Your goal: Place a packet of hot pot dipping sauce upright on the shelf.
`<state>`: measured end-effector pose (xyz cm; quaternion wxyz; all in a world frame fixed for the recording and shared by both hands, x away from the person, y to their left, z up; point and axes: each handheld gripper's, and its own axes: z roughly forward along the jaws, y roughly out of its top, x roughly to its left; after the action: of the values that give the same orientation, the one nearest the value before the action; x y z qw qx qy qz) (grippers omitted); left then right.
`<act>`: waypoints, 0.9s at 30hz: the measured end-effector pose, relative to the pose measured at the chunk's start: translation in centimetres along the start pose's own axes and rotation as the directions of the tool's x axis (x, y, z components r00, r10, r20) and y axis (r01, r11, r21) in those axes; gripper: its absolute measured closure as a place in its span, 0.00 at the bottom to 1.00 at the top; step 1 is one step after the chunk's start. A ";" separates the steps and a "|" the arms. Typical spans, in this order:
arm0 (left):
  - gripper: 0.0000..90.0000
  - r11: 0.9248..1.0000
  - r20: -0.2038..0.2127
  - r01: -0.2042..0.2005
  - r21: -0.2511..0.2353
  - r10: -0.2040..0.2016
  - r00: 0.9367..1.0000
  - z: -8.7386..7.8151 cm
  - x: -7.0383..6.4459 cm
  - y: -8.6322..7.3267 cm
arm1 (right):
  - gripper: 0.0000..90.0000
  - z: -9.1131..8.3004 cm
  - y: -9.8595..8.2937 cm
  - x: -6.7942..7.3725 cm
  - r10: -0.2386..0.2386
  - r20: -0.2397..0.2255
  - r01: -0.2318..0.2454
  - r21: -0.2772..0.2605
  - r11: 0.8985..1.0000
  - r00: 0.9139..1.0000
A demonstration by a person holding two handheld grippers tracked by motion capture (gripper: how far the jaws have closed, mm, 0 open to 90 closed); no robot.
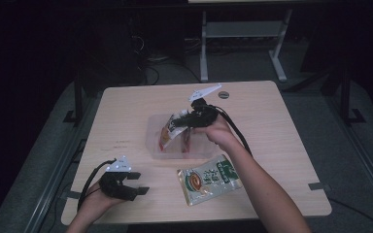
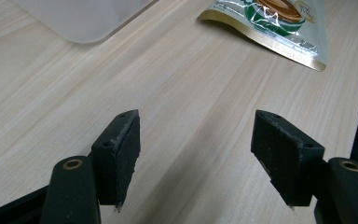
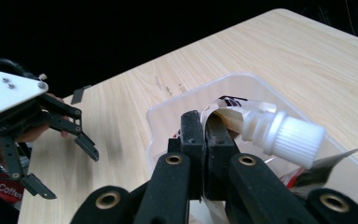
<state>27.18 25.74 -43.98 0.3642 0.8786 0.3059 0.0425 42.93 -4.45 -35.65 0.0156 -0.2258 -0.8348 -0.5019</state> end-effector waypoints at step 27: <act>0.36 1.000 0.006 0.011 -0.003 -0.011 1.000 0.1 -0.1 0.0 | 0.85 -3.4 0.9 1.5 -0.045 -0.002 0.045 -0.058 0.997 0.999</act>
<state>27.13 25.62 -44.01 0.3664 0.8766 0.3097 0.0385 41.23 -6.40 -32.83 -0.0007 -0.2065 -0.8247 -0.5266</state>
